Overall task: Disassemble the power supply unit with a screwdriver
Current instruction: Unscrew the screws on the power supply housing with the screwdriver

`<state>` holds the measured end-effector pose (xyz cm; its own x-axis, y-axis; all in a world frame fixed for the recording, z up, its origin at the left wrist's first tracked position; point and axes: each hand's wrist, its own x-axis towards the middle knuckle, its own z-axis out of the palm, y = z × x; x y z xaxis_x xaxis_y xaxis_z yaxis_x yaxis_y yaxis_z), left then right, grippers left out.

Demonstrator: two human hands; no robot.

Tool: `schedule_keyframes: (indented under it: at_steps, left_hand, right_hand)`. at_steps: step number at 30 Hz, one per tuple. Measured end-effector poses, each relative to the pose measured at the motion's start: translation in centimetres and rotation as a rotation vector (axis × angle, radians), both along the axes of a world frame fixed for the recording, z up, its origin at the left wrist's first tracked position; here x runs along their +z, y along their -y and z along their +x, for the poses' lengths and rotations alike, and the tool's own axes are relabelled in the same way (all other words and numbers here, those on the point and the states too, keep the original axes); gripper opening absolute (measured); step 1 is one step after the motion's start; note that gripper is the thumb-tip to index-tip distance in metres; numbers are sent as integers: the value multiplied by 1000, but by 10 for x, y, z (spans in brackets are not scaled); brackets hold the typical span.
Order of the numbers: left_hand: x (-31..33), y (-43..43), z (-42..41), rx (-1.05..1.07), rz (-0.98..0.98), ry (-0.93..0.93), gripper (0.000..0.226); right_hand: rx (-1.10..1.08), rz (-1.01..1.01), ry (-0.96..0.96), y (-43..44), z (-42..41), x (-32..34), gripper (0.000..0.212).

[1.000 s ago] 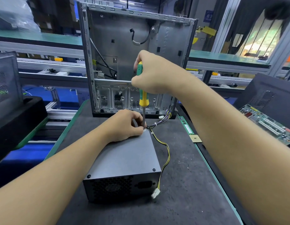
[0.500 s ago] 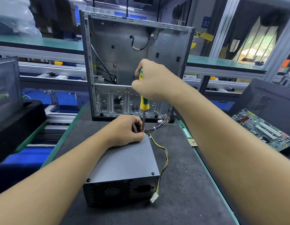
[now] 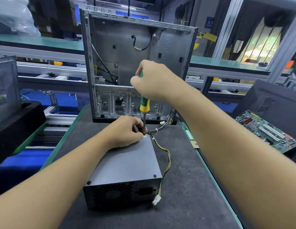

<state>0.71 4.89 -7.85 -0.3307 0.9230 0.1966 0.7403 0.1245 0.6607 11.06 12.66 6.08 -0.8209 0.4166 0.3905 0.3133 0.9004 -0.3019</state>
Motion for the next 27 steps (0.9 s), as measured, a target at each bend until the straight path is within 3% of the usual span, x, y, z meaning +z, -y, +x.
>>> schedule_keyframes:
  at_steps: [4,7,12,16,19,23,27]
  left_hand:
    - [0,0,0,3,-3,-4,12]
    - [0,1,0,3,2,-4,11]
    - [-1,0,0,-2,7,-24,9]
    - [-1,-1,-1,-6,8,-36,10]
    - [-1,-1,-1,-5,15,-34,10]
    - [-1,-1,-1,-6,13,-30,10]
    - [-1,-1,-2,-3,13,-36,9]
  right_hand:
    - [-17,74,-18,-2,-1,-2,33]
    - [22,95,1,-6,-1,-2,16]
    - [28,-30,-34,-5,1,-4,25]
    - [4,-93,-75,-5,0,-6,20]
    - [13,-6,-65,-4,0,-8,31]
    - [82,57,-74,-2,1,-8,11]
    - [30,30,-56,0,0,-4,19]
